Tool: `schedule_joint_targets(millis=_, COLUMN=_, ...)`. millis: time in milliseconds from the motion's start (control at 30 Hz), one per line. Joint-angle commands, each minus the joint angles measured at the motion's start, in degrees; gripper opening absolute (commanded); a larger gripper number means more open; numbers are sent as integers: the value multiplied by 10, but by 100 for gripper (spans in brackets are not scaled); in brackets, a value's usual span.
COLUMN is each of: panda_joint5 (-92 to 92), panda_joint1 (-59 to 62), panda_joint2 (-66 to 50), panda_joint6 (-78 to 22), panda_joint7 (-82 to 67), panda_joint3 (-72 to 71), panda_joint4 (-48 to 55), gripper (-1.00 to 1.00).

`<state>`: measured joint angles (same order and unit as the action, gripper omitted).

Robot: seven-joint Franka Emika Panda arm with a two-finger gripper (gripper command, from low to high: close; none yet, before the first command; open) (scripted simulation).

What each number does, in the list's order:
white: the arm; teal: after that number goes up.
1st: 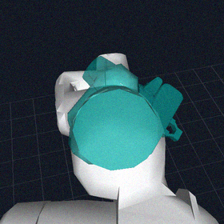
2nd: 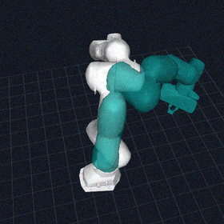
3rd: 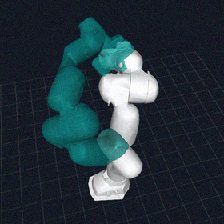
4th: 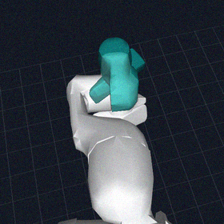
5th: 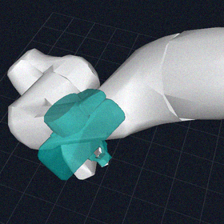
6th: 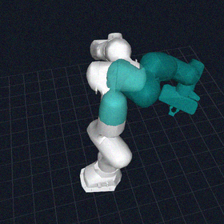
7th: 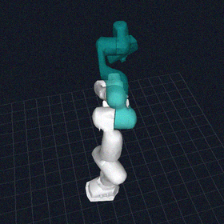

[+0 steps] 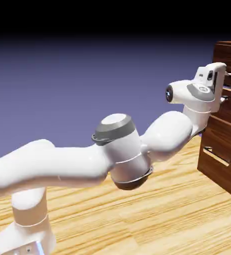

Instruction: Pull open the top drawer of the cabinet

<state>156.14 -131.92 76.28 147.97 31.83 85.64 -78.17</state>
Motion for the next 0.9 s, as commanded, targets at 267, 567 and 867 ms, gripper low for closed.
schedule_joint_targets(millis=267, panda_joint5=10, panda_joint1=105, panda_joint2=-14, panda_joint6=-62, panda_joint7=41, panda_joint3=-27, panda_joint4=-166, gripper=-100)
schedule_joint_targets(millis=567, panda_joint5=5, panda_joint1=232, panda_joint2=-23, panda_joint6=-126, panda_joint7=76, panda_joint3=-73, panda_joint4=-353, gripper=-100)
schedule_joint_targets(millis=867, panda_joint5=-20, panda_joint1=371, panda_joint2=-16, panda_joint6=-180, panda_joint7=96, panda_joint3=-140, panda_joint4=-540, gripper=-100)
